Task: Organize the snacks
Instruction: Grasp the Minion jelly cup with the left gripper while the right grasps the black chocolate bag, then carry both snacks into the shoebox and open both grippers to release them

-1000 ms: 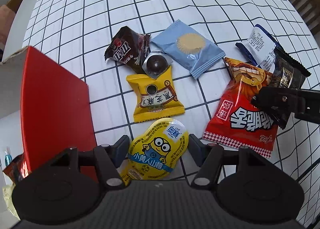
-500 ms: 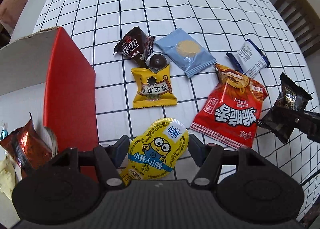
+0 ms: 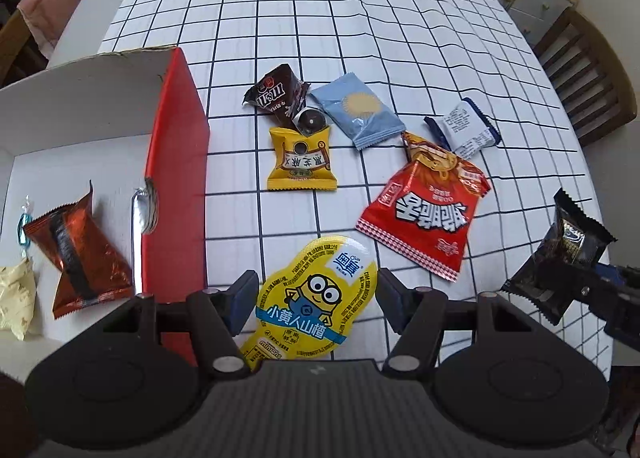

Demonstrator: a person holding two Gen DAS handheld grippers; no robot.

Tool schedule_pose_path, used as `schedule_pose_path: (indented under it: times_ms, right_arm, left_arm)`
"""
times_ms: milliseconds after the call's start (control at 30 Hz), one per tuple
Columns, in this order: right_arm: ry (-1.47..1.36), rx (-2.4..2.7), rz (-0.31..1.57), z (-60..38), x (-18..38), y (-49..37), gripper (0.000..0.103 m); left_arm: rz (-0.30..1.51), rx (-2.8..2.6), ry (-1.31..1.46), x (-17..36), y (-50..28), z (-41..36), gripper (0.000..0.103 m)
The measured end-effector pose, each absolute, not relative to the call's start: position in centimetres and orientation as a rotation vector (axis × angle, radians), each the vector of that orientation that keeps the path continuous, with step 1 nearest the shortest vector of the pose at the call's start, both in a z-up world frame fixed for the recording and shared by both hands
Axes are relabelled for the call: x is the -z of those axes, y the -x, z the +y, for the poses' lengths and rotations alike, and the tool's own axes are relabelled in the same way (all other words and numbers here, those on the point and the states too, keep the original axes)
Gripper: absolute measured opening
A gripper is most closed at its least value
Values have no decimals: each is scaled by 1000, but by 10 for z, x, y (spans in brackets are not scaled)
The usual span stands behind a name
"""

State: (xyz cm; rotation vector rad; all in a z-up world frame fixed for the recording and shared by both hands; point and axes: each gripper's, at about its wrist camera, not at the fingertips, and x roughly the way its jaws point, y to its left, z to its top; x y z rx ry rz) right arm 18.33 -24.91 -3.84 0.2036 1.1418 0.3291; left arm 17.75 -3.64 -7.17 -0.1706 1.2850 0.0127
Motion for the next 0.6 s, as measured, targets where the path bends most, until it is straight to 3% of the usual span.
schedule_pose_path:
  times_ms: [600]
  right_arm:
    - [-124, -521, 1081, -175, -16, -150, 25]
  left_arm:
    - [1174, -72, 245, -3, -119, 18, 64]
